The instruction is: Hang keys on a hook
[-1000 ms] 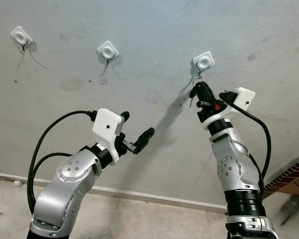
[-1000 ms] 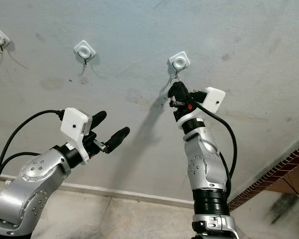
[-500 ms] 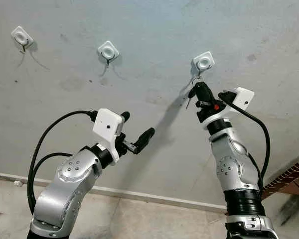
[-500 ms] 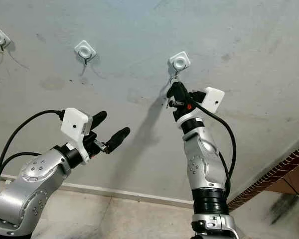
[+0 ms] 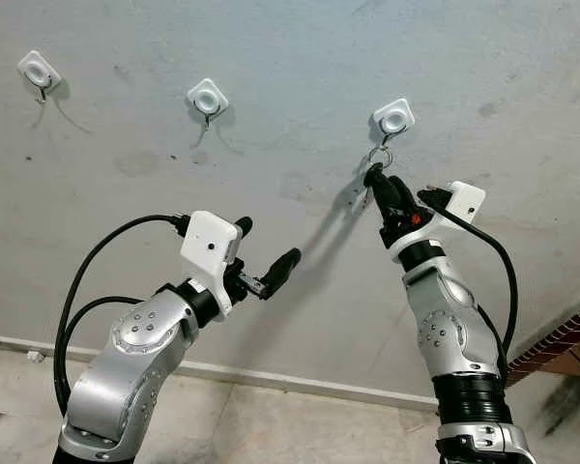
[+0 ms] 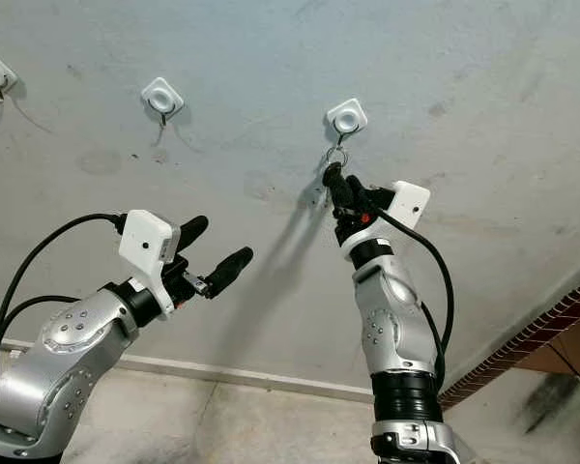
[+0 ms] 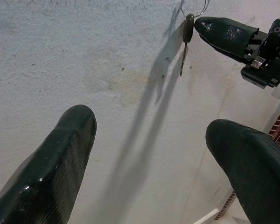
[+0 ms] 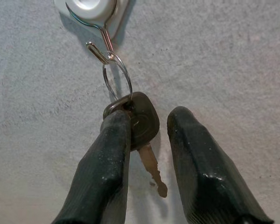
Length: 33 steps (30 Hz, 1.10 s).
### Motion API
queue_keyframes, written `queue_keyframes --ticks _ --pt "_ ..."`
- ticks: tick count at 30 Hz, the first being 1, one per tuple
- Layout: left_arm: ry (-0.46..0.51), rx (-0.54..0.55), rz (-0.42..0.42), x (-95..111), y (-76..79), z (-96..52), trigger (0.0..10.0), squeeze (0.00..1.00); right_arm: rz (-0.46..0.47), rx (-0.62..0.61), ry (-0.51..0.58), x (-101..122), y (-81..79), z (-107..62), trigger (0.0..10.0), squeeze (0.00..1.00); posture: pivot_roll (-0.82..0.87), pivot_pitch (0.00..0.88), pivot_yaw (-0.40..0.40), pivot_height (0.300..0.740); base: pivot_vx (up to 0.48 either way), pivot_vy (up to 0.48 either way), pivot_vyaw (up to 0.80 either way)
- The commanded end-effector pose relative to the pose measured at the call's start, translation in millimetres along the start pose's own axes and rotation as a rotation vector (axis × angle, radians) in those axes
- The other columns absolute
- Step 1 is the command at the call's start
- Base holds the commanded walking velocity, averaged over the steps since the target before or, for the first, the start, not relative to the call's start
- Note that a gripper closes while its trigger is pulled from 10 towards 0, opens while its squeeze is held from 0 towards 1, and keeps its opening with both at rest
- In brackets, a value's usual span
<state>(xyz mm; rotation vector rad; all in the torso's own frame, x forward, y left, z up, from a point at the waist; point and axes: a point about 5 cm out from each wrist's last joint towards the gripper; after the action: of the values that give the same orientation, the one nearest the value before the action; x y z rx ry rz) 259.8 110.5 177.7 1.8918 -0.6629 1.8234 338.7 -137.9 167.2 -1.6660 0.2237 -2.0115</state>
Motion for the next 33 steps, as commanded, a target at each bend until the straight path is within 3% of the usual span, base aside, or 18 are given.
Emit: queue_keyframes --ticks 1,11,23,31,33 --pt "0.004 0.000 0.008 0.9 0.3 -0.3 10.0 0.00 -0.050 -0.013 0.017 6.4 2.2 -0.3 10.0 1.00 0.20 0.015 -0.060 0.740 0.000 0.000 0.00" --pt "0.007 0.008 0.006 -0.8 0.5 0.6 10.0 0.00 -0.220 0.017 0.016 14.7 -0.3 -22.5 10.0 1.00 0.19 0.008 -0.068 0.740 0.000 0.000 0.00" --pt "0.015 0.035 0.019 -5.7 -1.1 1.7 10.0 0.00 -0.285 0.016 -0.024 15.3 -11.7 -68.1 10.0 1.00 0.15 0.000 -0.083 0.740 0.000 0.000 0.00" --pt "0.003 0.094 0.020 -13.3 -6.7 -6.4 10.0 0.00 -0.293 -0.039 -0.068 15.3 -16.0 -94.7 10.0 1.00 0.13 0.000 -0.095 0.740 0.000 0.000 0.00" --pt "0.005 0.109 0.018 -14.7 -7.4 -7.4 10.0 0.00 -0.255 -0.082 -0.096 13.4 -14.9 -104.7 10.0 1.00 0.13 0.000 -0.099 0.740 0.000 0.000 0.00"
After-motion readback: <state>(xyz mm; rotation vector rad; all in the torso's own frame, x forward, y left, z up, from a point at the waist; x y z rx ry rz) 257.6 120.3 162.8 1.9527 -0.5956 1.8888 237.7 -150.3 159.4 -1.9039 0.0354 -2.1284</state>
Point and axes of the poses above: a point about 5 cm out from each wrist's last joint towards the gripper, its own z axis pointing out of the wrist towards the gripper, its own x axis along the axis of the wrist's last joint, y = z × x, and after that the axes turned 1 degree about z, right-handed
